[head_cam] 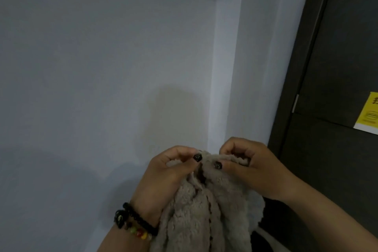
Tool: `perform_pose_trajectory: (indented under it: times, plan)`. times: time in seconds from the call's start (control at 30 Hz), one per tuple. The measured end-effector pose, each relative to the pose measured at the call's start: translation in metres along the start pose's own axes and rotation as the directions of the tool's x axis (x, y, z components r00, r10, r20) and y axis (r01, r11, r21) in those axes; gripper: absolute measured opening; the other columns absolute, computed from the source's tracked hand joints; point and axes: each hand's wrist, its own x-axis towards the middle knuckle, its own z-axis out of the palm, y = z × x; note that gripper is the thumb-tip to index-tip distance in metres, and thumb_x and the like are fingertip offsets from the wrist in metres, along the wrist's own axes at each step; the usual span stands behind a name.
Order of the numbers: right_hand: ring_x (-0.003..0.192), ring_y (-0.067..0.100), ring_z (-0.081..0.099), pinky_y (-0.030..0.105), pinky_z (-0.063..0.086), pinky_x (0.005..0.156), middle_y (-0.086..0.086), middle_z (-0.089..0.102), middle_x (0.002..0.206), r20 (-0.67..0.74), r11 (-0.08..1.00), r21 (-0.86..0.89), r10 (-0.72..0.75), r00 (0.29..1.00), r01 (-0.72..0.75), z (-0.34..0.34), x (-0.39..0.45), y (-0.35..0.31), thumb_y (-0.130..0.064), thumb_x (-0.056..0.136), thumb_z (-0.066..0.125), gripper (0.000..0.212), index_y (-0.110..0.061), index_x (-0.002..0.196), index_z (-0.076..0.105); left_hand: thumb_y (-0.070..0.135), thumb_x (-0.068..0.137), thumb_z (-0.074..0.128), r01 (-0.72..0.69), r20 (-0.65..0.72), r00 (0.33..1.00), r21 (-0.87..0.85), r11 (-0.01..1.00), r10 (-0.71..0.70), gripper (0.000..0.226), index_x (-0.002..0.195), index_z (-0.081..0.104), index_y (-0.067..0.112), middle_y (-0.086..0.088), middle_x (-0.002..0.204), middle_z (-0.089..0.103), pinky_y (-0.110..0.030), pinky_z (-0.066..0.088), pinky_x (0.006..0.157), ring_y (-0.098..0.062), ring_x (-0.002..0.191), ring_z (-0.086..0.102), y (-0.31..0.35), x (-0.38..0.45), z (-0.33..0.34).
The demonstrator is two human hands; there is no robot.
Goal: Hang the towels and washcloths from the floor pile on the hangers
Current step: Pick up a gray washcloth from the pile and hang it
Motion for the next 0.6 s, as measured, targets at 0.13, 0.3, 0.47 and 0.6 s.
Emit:
perform_pose_trajectory:
  times: [0.13, 0.3, 0.47, 0.6]
  plan:
    - [0.071, 0.014, 0.063, 0.022, 0.049, 0.065, 0.0, 0.068, 0.079, 0.014, 0.995, 0.091, -0.048, 0.999, 0.047, 0.007, 0.029, 0.015, -0.003, 0.089, 0.062, 0.007, -0.009, 0.088, 0.065, 0.035, 0.052, 0.078, -0.048, -0.088, 0.995, 0.028, 0.998, 0.05, 0.035, 0.082, 0.078, 0.016, -0.013, 0.092, 0.074, -0.042, 0.055, 0.085, -0.033, 0.09, 0.069, -0.003, 0.026, -0.009]
    - [0.064, 0.011, 0.061, 0.02, 0.046, 0.061, 0.0, 0.07, 0.074, 0.037, 0.977, 0.2, -0.079, 0.996, 0.071, 0.014, 0.068, 0.031, -0.009, 0.086, 0.068, 0.008, -0.017, 0.082, 0.067, 0.029, 0.058, 0.078, -0.032, -0.187, 0.982, 0.058, 0.998, 0.042, 0.029, 0.083, 0.079, 0.016, -0.011, 0.089, 0.076, -0.045, 0.055, 0.088, -0.032, 0.09, 0.071, -0.002, 0.048, -0.018]
    - [0.057, 0.007, 0.055, 0.018, 0.042, 0.057, -0.001, 0.068, 0.067, 0.083, 0.965, 0.24, -0.126, 0.988, 0.103, 0.016, 0.114, 0.056, -0.007, 0.082, 0.073, 0.011, -0.015, 0.079, 0.067, 0.0, 0.082, 0.066, -0.068, -0.297, 0.95, 0.096, 0.993, 0.094, 0.02, 0.081, 0.079, 0.016, -0.018, 0.087, 0.074, -0.053, 0.053, 0.087, -0.036, 0.084, 0.068, -0.002, 0.072, -0.016]
    - [0.052, 0.001, 0.05, 0.012, 0.037, 0.054, -0.006, 0.065, 0.062, 0.138, 0.943, 0.312, -0.163, 0.977, 0.114, 0.009, 0.151, 0.074, -0.021, 0.076, 0.076, 0.012, -0.015, 0.076, 0.065, 0.021, 0.073, 0.071, -0.131, -0.343, 0.923, 0.139, 0.982, 0.172, 0.016, 0.086, 0.08, 0.018, -0.02, 0.086, 0.073, -0.049, 0.055, 0.085, -0.044, 0.084, 0.066, -0.001, 0.091, -0.007]
